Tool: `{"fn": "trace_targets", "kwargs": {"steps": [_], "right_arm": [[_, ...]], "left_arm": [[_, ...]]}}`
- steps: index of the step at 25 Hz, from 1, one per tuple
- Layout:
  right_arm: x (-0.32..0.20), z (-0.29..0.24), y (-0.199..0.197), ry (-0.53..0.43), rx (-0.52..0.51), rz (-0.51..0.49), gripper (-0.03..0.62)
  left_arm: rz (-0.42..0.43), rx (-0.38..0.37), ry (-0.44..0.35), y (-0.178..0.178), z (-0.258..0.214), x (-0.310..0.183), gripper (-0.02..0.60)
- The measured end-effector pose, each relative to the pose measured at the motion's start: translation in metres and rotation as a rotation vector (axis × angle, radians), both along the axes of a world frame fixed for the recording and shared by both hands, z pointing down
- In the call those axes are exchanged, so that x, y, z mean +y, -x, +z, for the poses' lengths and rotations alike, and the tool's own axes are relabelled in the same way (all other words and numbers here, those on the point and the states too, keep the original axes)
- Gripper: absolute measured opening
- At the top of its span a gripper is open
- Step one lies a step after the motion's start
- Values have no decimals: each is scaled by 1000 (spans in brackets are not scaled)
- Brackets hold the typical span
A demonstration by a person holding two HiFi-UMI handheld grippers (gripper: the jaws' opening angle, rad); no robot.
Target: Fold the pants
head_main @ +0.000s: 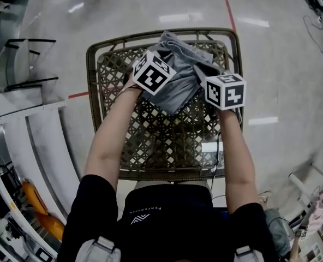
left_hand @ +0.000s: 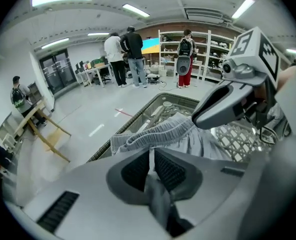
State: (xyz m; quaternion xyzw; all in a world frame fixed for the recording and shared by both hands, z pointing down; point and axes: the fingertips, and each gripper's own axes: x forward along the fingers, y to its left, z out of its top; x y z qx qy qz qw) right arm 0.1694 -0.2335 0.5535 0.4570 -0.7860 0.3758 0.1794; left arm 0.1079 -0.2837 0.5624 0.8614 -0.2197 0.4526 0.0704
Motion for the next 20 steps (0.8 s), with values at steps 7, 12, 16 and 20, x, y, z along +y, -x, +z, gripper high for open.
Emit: {"fn": "trace_targets", "kwargs": {"steps": [7, 12, 16, 20], "right_arm": [[20, -25, 9, -36, -1, 66, 51], [17, -48, 0, -105, -28, 116, 49], [24, -58, 5, -141, -21, 117, 48], [41, -74, 16, -165, -23, 149, 48]], "left_arm": [[-191, 81, -31, 37, -26, 19, 28], [-377, 177, -3, 35, -39, 33, 23], [-378, 182, -31, 46, -48, 56, 20], [-441, 276, -25, 59, -72, 74, 18]]}}
